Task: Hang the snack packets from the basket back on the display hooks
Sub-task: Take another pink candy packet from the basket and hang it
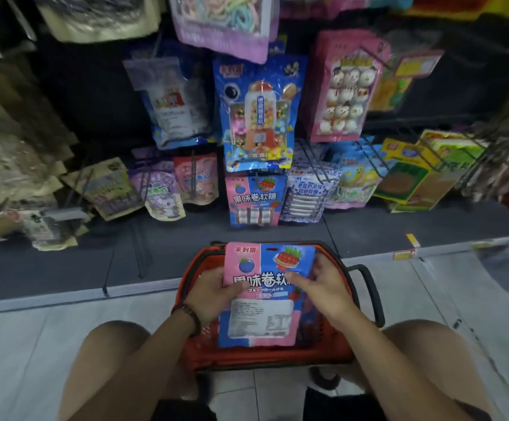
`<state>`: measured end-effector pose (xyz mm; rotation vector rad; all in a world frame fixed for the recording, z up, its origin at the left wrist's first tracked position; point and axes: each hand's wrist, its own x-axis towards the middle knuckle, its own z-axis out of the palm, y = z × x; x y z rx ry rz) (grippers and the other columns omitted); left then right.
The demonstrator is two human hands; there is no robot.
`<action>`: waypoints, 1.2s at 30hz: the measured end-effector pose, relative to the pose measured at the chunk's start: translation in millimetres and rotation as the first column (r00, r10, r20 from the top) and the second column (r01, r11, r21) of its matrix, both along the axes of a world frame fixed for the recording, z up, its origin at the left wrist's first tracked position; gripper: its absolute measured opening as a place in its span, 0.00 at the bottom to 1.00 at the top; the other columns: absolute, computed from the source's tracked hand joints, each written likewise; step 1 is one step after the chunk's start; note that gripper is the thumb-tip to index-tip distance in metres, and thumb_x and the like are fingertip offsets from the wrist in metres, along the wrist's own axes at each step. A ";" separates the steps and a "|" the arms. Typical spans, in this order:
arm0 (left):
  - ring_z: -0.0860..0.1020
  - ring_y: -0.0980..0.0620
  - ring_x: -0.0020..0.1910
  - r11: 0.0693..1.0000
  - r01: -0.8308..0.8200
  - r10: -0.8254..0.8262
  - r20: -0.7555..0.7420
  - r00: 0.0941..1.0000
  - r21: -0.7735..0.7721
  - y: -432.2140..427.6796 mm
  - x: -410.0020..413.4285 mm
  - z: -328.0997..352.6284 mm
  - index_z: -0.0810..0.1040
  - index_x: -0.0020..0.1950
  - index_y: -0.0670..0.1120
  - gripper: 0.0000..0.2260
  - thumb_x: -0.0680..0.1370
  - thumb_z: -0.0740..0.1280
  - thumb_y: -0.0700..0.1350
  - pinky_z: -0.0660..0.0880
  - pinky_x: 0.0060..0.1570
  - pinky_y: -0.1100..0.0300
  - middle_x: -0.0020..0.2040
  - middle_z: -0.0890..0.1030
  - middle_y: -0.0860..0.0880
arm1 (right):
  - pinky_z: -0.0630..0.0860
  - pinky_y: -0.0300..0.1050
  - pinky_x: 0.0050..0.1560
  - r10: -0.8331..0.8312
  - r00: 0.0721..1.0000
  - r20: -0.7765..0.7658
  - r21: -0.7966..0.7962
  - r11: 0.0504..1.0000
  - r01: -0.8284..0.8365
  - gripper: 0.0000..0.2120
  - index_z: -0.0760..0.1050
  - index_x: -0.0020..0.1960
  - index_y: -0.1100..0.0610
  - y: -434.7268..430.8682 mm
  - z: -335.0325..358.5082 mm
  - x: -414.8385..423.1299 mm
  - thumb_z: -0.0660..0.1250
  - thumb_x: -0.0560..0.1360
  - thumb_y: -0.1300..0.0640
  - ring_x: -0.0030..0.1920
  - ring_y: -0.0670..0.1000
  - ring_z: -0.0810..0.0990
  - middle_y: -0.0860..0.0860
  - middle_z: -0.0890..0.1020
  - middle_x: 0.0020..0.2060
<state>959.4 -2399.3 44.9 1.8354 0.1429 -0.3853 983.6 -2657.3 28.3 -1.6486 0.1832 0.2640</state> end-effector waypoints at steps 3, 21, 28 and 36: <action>0.87 0.50 0.54 0.994 -0.074 0.077 0.035 0.996 -0.086 -5.4 -7.5 16.9 0.84 0.58 0.49 0.07 0.81 0.72 0.41 0.83 0.56 0.50 0.54 0.88 0.52 | 0.85 0.49 0.49 0.108 0.994 -0.022 0.112 0.988 -0.105 0.07 0.85 0.57 0.51 0.5 6.4 -17.9 0.74 0.80 0.59 0.56 0.58 0.88 0.53 0.89 0.55; 0.85 0.50 0.56 0.916 -0.288 0.358 0.245 0.901 -0.280 -61.6 -47.8 48.4 0.79 0.62 0.46 0.20 0.73 0.75 0.32 0.81 0.54 0.59 0.57 0.86 0.47 | 0.82 0.47 0.60 0.197 0.942 0.271 -0.011 0.979 -0.202 0.10 0.87 0.61 0.51 63.9 60.8 -46.9 0.71 0.82 0.57 0.56 0.50 0.86 0.50 0.87 0.55; 0.87 0.56 0.49 0.914 -0.340 0.377 0.157 0.913 -0.220 -30.8 -25.6 50.6 0.84 0.55 0.50 0.06 0.81 0.71 0.40 0.82 0.50 0.60 0.51 0.89 0.55 | 0.79 0.44 0.54 -0.109 0.952 0.287 -0.201 0.965 0.171 0.18 0.75 0.61 0.48 38.4 67.6 -11.9 0.79 0.75 0.52 0.53 0.47 0.83 0.49 0.82 0.54; 0.85 0.58 0.54 0.961 -0.217 0.245 0.166 0.955 -0.169 -15.4 10.2 54.4 0.83 0.59 0.51 0.07 0.83 0.69 0.47 0.80 0.55 0.59 0.54 0.88 0.58 | 0.77 0.39 0.30 -0.045 0.978 0.201 0.014 0.999 0.043 0.05 0.82 0.50 0.61 10.7 74.1 32.1 0.71 0.82 0.59 0.30 0.48 0.84 0.54 0.86 0.38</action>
